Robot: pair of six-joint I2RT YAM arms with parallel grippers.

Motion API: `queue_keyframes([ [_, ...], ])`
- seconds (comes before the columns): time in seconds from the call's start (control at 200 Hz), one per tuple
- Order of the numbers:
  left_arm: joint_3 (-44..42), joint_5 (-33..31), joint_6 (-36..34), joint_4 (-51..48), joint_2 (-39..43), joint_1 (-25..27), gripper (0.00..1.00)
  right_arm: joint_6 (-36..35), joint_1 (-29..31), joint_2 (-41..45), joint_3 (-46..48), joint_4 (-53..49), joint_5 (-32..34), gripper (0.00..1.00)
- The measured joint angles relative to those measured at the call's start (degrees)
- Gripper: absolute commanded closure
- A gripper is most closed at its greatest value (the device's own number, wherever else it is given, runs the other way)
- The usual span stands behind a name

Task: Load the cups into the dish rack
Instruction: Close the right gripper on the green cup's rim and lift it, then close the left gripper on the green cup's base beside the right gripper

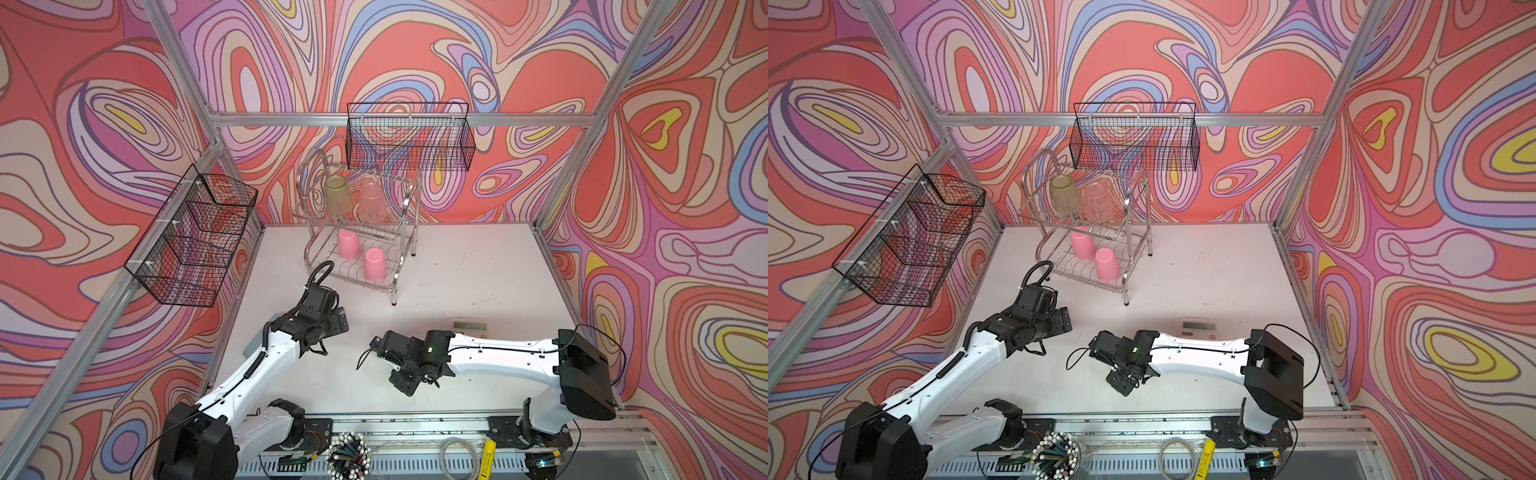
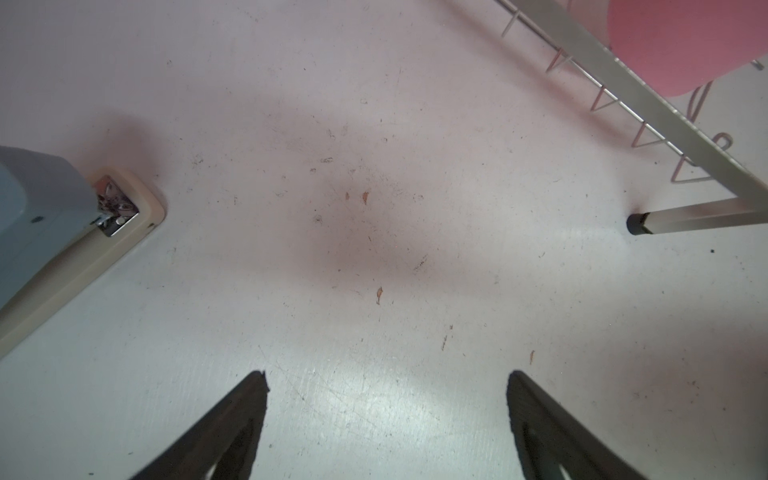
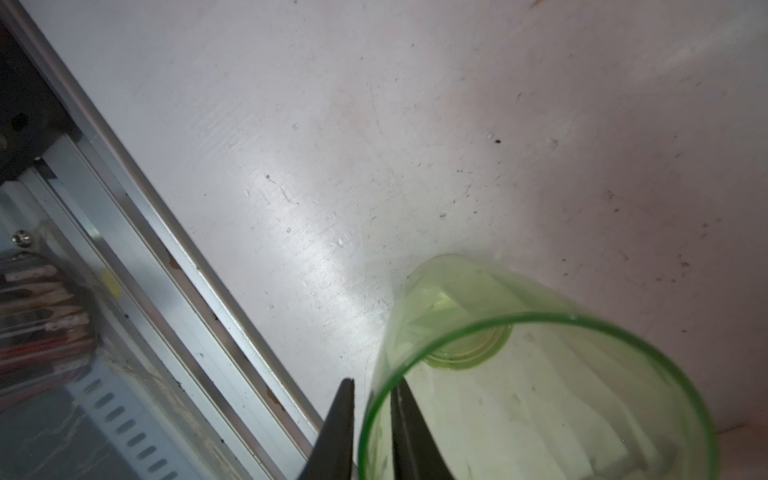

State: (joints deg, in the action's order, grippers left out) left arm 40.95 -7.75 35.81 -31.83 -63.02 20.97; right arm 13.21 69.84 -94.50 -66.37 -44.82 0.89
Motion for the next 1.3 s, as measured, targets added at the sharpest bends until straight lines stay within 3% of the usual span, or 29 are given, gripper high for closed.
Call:
queue_keyframes([
  [0.195,-0.2,0.3,0.7,-0.1,0.0,0.0,0.07,0.0,0.0,-0.2,-1.2,-1.2,1.2,1.0],
  [0.621,1.0,4.1,4.4,-3.2,0.1,0.0,0.06,-0.8,0.0,4.2,-4.0,0.2,3.9,1.0],
  [0.876,3.7,10.9,9.1,-5.6,2.6,0.0,0.05,-1.6,-1.3,9.1,-2.7,10.2,4.3,1.0],
  [1.142,13.7,17.9,14.9,-9.6,3.4,-0.9,0.07,-2.0,-4.1,14.5,5.0,26.1,6.2,1.0],
  [1.297,15.4,20.4,18.1,-11.3,4.9,-1.5,0.08,-2.5,-4.9,17.1,9.4,34.3,7.3,1.0],
])
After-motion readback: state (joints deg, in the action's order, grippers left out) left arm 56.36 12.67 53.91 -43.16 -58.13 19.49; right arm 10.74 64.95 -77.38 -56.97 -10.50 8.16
